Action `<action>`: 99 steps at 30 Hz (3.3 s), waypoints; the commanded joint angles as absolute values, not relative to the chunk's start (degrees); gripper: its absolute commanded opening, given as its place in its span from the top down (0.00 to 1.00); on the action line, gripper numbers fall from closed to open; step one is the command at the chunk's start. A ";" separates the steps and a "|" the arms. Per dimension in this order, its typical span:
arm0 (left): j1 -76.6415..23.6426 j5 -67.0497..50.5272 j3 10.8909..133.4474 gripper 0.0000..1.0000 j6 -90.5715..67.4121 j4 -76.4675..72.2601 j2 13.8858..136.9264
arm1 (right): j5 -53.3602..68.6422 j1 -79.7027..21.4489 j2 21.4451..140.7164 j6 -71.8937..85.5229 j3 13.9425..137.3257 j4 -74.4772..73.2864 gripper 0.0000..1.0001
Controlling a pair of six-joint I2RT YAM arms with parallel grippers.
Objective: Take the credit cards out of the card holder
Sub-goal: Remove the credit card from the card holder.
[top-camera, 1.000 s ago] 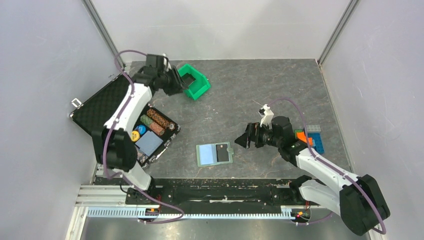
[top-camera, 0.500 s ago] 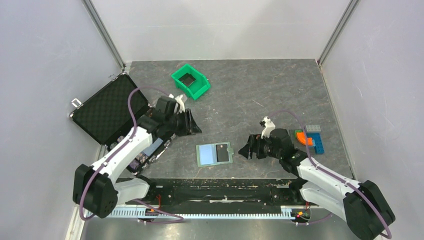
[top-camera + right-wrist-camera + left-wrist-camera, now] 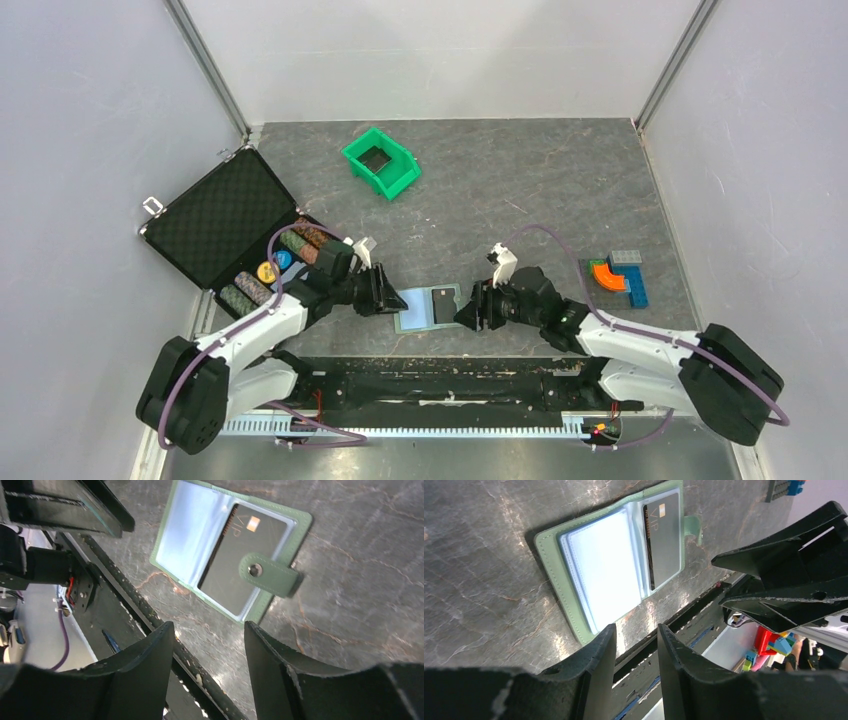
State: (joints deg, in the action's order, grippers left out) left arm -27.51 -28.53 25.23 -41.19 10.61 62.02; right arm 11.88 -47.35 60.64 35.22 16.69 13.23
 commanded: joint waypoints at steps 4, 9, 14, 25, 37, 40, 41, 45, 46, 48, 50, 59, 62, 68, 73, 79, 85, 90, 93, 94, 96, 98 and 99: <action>-28.16 -31.77 22.76 0.58 -45.01 1.09 61.35 | 9.50 -48.12 67.19 36.91 22.17 20.83 0.50; -28.54 -31.76 22.61 0.58 -45.83 0.18 62.71 | 8.90 -48.08 71.56 37.19 23.88 21.60 0.54; -28.75 -31.45 21.71 0.58 -46.58 -2.37 63.70 | 6.31 -48.12 73.97 37.45 24.08 21.62 0.58; -29.31 -30.03 21.88 0.58 -47.02 -2.71 64.66 | 6.84 -48.05 77.41 37.96 23.12 23.82 0.61; -30.88 -30.30 22.58 0.58 -47.54 -6.88 69.86 | 7.65 -48.03 80.14 39.65 22.15 25.11 0.64; -31.28 -30.40 23.09 0.58 -47.46 -7.74 71.80 | 7.71 -48.09 80.82 39.95 21.97 25.05 0.66; -31.44 -30.42 23.19 0.58 -47.46 -8.17 72.17 | 7.66 -48.11 80.87 40.06 21.85 25.05 0.67; -32.30 -30.12 24.02 0.58 -47.55 -9.05 73.67 | 7.65 -48.12 81.13 40.53 21.14 24.81 0.69; -32.51 -29.93 24.24 0.58 -47.46 -9.05 73.88 | 7.48 -48.08 81.01 40.67 20.97 24.72 0.69; -32.82 -29.54 24.54 0.58 -47.53 -9.28 74.25 | 7.00 -48.10 80.50 40.79 20.75 24.36 0.69; -33.11 -29.32 24.77 0.58 -47.71 -9.65 74.54 | 6.15 -48.14 79.73 40.62 20.85 23.38 0.69; -34.04 -28.44 25.50 0.58 -47.86 -9.93 75.47 | 3.93 -48.08 78.33 39.15 22.48 19.77 0.69; -34.17 -28.13 25.44 0.58 -47.73 -10.00 75.98 | 4.31 -48.10 78.64 39.07 22.41 20.24 0.69; -34.50 -28.06 25.72 0.58 -47.90 -11.66 77.72 | 6.66 -48.08 79.19 40.60 20.68 24.56 0.71; -35.02 -28.04 26.52 0.59 -47.99 -12.89 79.31 | 7.39 -48.08 79.93 40.74 20.06 25.98 0.77; -35.68 -27.92 26.89 0.59 -48.16 -13.97 81.14 | 8.74 -48.12 80.67 41.22 19.47 28.03 0.81; -36.38 -27.29 27.02 0.60 -48.02 -14.67 82.30 | 9.30 -48.08 81.89 41.56 18.51 29.69 0.86; -36.97 -26.89 27.57 0.61 -47.81 -15.53 83.79 | 8.93 -48.08 81.85 41.29 18.38 29.71 0.89; -37.41 -26.91 28.07 0.61 -47.90 -16.34 85.11 | 8.98 -48.08 81.84 41.18 18.50 29.71 0.90; -37.58 -27.03 28.18 0.62 -48.06 -16.91 85.45 | 9.01 -48.08 81.84 41.17 18.51 29.71 0.90; -37.94 -27.16 28.28 0.62 -48.38 -17.93 85.97 | 9.04 -48.10 81.88 41.09 18.48 29.71 0.90; -38.30 -27.29 28.47 0.63 -48.50 -18.44 86.49 | 8.99 -48.08 81.81 41.04 18.38 29.71 0.90; -38.45 -27.33 28.56 0.64 -48.52 -18.62 86.85 | 9.04 -48.08 81.75 41.04 18.37 29.71 0.90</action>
State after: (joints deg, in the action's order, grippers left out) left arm -37.63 -28.10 26.76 -45.58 -15.03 85.56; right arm 9.06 -47.90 81.47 41.36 18.87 27.83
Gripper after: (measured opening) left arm 0.373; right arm 0.101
